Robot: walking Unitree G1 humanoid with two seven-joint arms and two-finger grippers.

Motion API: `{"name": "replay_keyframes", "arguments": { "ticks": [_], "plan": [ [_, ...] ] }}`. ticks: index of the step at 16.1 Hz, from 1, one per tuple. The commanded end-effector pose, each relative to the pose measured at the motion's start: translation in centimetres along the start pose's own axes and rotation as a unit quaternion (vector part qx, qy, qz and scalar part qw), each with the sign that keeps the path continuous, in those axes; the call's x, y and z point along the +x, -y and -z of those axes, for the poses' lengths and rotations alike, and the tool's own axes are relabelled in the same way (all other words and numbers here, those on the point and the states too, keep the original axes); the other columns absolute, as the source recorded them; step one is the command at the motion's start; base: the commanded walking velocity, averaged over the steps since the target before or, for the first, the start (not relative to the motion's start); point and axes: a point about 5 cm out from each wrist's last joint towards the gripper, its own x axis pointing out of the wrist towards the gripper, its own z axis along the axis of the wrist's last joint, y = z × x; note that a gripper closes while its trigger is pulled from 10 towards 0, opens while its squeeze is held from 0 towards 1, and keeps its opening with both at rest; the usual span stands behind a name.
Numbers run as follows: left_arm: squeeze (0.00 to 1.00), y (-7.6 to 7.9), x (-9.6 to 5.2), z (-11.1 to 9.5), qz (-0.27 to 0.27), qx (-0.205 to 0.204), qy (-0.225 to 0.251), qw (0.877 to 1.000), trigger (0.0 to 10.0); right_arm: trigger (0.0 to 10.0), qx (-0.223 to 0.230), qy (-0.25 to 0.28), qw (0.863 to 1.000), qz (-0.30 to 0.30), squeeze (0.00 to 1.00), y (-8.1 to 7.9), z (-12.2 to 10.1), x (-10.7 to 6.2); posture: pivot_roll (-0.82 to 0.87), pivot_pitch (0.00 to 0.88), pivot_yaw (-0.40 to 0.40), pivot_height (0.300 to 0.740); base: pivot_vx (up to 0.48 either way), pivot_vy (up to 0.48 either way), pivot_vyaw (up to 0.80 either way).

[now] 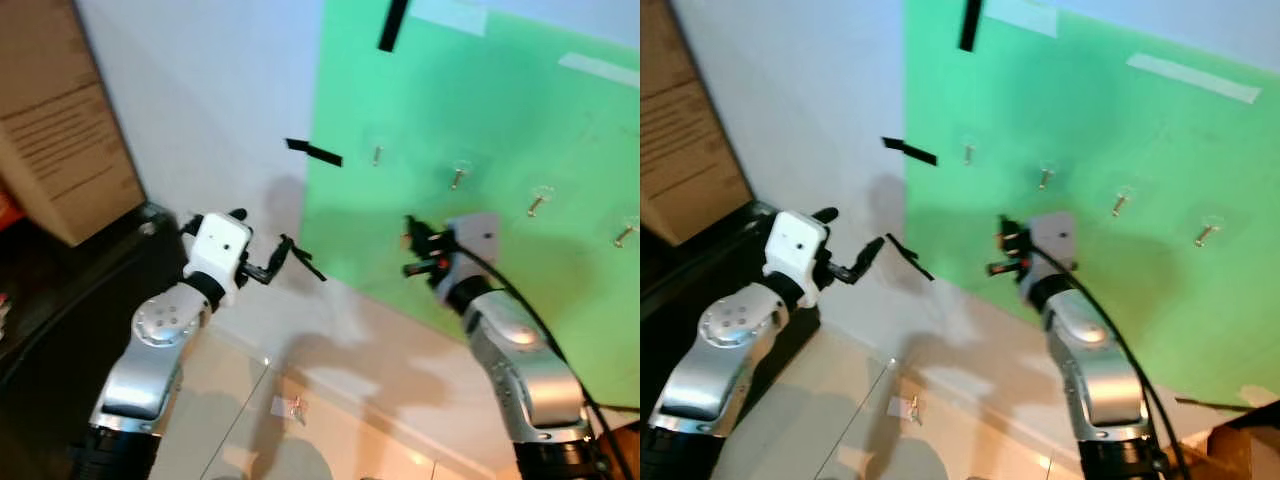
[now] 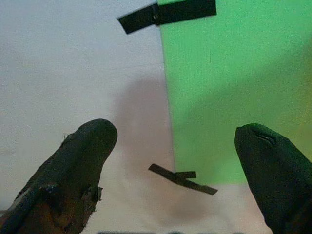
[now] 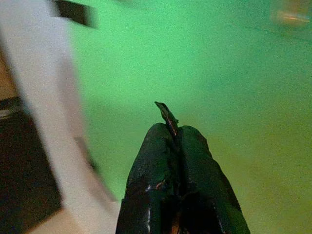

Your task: Hang keys on a hook

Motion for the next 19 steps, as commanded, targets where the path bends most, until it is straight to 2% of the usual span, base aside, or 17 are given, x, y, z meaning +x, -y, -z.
{"name": "replay_keyframes", "arguments": {
  "ticks": [1,4,6,9,10,13,19],
  "plan": [
    [0.0,-0.1,0.0,-0.7,0.01,0.003,0.015,1.0,10.0,10.0,0.002,0.002,1.0,-0.008,0.0,0.1,-0.4,0.2,-0.01,0.0,-0.103,0.74,0.0,0.0,0.0],
    [0.0,0.2,-0.2,-1.3,0.056,-0.004,0.024,0.998,10.0,10.0,0.031,0.019,0.999,-0.037,0.0,-0.4,-1.5,1.2,-0.01,0.0,-0.108,0.74,0.0,0.0,0.0],
    [0.0,0.3,-0.5,-1.7,0.09,-0.011,0.027,0.996,10.0,10.0,0.069,0.029,0.995,-0.064,0.0,-0.9,-2.4,2.2,-0.01,0.0,-0.099,0.74,0.0,0.0,0.0],
    [0.0,0.1,-0.6,-1.9,0.106,-0.008,0.027,0.994,10.0,10.0,0.124,0.028,0.988,-0.089,0.0,-1.5,-3.3,3.5,0.0,0.0,-0.09,0.74,0.0,0.0,0.0],
    [0.0,0.1,-0.6,-2.0,0.111,-0.007,0.027,0.993,10.0,10.0,0.138,0.03,0.986,-0.088,0.0,-1.5,-3.6,3.9,0.0,0.0,-0.087,0.74,0.0,0.0,0.0],
    [0.0,0.0,-0.8,-2.1,0.122,-0.007,0.023,0.992,10.0,10.0,0.221,0.051,0.972,-0.06,0.0,-0.7,-4.6,4.7,0.0,0.0,-0.072,0.74,0.0,0.0,0.0],
    [0.0,0.3,-0.6,-2.2,0.135,-0.008,0.021,0.991,10.0,10.0,0.294,0.061,0.954,-0.026,0.0,0.7,-5.1,5.1,-0.01,0.0,-0.06,0.74,0.0,0.0,0.0]
  ]
}}
